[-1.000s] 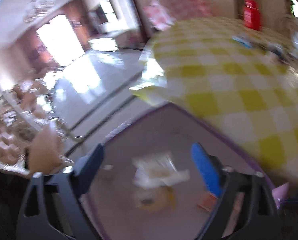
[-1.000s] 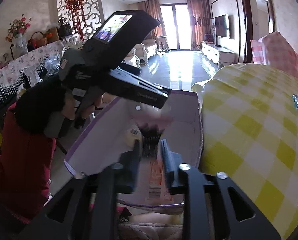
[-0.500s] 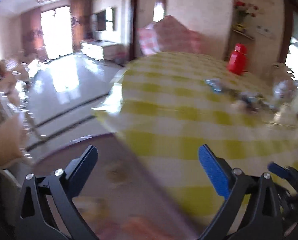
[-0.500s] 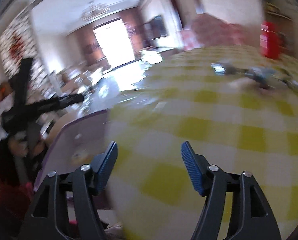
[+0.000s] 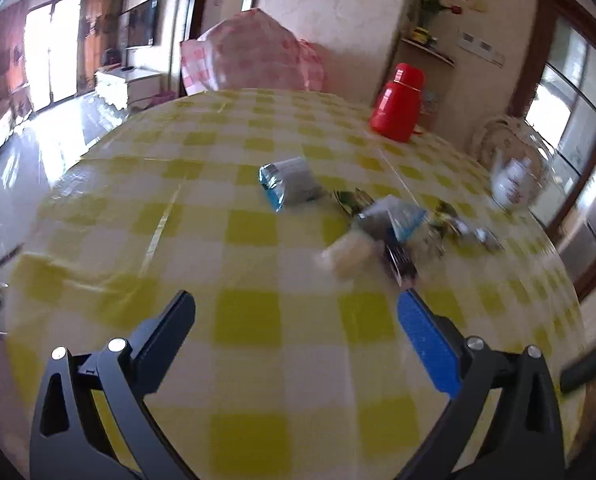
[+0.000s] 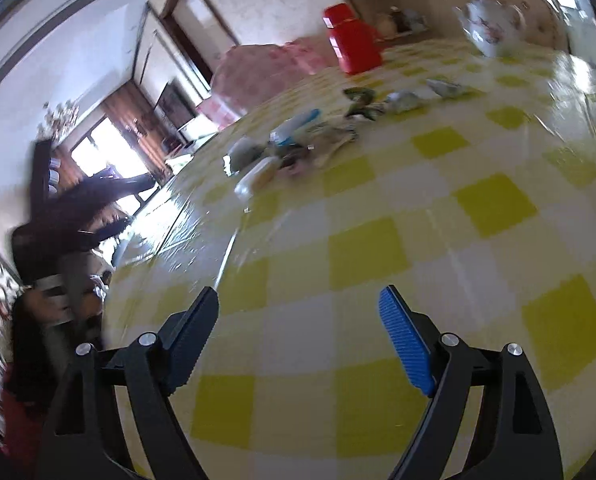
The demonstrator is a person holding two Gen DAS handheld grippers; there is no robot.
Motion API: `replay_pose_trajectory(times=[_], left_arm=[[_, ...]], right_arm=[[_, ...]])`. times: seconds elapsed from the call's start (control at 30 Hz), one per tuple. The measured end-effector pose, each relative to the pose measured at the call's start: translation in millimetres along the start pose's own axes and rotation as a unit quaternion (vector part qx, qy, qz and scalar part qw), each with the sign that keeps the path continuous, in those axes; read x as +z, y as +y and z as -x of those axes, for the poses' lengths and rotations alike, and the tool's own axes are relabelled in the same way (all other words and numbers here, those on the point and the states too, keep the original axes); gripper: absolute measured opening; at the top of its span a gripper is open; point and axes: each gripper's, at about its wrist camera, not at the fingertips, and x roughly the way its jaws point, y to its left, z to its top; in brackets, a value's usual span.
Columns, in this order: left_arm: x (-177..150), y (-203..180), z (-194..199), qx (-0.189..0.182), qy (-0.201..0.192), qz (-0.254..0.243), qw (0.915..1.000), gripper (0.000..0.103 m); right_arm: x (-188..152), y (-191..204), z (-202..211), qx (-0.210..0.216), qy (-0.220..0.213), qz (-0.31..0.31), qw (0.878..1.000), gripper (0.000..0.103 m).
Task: Organize snacks
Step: 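Return to the table and grasp the yellow lemon snack packet with the right gripper, then grasp the clear bread bag with the left gripper while the right gripper holds the lemon packet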
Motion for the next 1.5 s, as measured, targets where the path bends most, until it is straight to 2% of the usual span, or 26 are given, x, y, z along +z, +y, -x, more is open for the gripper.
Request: replay_pose_trajectory(times=[0.07,0.13,0.23,0.33,0.4,0.47,0.5,0.53,0.6,0.67,0.73,0.83,1.0,1.03,1.07,1.13,1.23,1.4,1.5], left_arm=[[2.7,-2.9,-33.9,0.000,0.014,0.037,0.9992,0.101],[3.7,-0.5,-51.7,-0.014,0.015,0.073,0.9971,0.101],[7.3,5.1,-68.1,-0.031,-0.027,0.130,0.9907,0.101],[14.1,9.1,-75.4,-0.024,-0.059,0.168,0.9838,0.101],[21.1,15.4,-77.4,-0.030,-0.083,0.193,0.9772,0.101],[24.4,22.2,-80.9,-0.030,-0.111,0.198,0.9734,0.101],[27.2,24.7,-82.9,-0.028,-0.109,0.197,0.9739,0.101],[29.8,29.8,-91.3,-0.025,-0.085,0.203,0.9752,0.101],[33.3,40.3,-96.5,-0.041,-0.068,0.217,0.9729,0.101],[33.7,48.7,-98.4,-0.035,-0.065,0.222,0.9722,0.101],[31.5,53.7,-98.6,-0.040,-0.067,0.238,0.9682,0.101],[32.5,49.4,-100.0,-0.040,-0.061,0.225,0.9716,0.101],[34.1,40.5,-103.0,-0.045,-0.052,0.203,0.9768,0.101],[34.6,38.7,-104.4,-0.045,-0.049,0.198,0.9779,0.101],[34.5,37.9,-105.3,-0.044,-0.046,0.195,0.9787,0.101],[35.3,34.3,-109.1,-0.046,-0.033,0.184,0.9813,0.101],[36.5,32.1,-108.5,-0.039,-0.031,0.169,0.9844,0.101],[39.6,26.5,-105.7,-0.034,-0.021,0.137,0.9897,0.101],[41.2,18.9,-103.9,-0.028,-0.010,0.100,0.9945,0.101]], right_arm=[[3.4,-3.7,-1.6,-0.005,0.008,-0.004,1.000,0.081],[10.4,-7.1,-7.8,-0.023,0.016,0.002,1.000,0.081],[33.5,-12.0,-21.9,-0.083,0.009,0.022,0.996,0.081],[73.9,-30.8,-39.8,-0.152,-0.015,0.020,0.988,0.081],[112.8,-57.8,-55.5,-0.184,-0.038,-0.015,0.982,0.081],[143.8,-84.1,-66.6,-0.219,-0.071,-0.044,0.972,0.081],[159.9,-96.2,-74.5,-0.238,-0.088,-0.043,0.966,0.081],[174.3,-106.5,-86.4,-0.256,-0.090,-0.030,0.962,0.081],[193.5,-122.6,-111.2,-0.277,-0.060,-0.014,0.959,0.082],[209.7,-136.8,-136.3,-0.268,-0.016,-0.017,0.963,0.082],[223.5,-134.5,-152.4,-0.290,-0.005,0.024,0.957,0.082],[240.2,-138.3,-175.1,-0.316,0.020,0.053,0.947,0.082],[255.2,-157.5,-190.8,-0.316,0.042,0.031,0.947,0.078],[254.9,-155.6,-189.5,-0.300,0.041,0.035,0.952,0.068],[253.5,-153.2,-187.7,-0.291,0.037,0.041,0.955,0.049],[243.4,-145.7,-178.1,-0.287,0.036,0.051,0.956,0.034],[220.5,-126.6,-152.0,-0.245,0.019,0.036,0.969,0.033],[160.3,-75.0,-107.5,-0.182,-0.003,0.066,0.981,0.033],[131.8,-50.5,-89.4,-0.143,-0.013,0.067,0.987,0.033]])
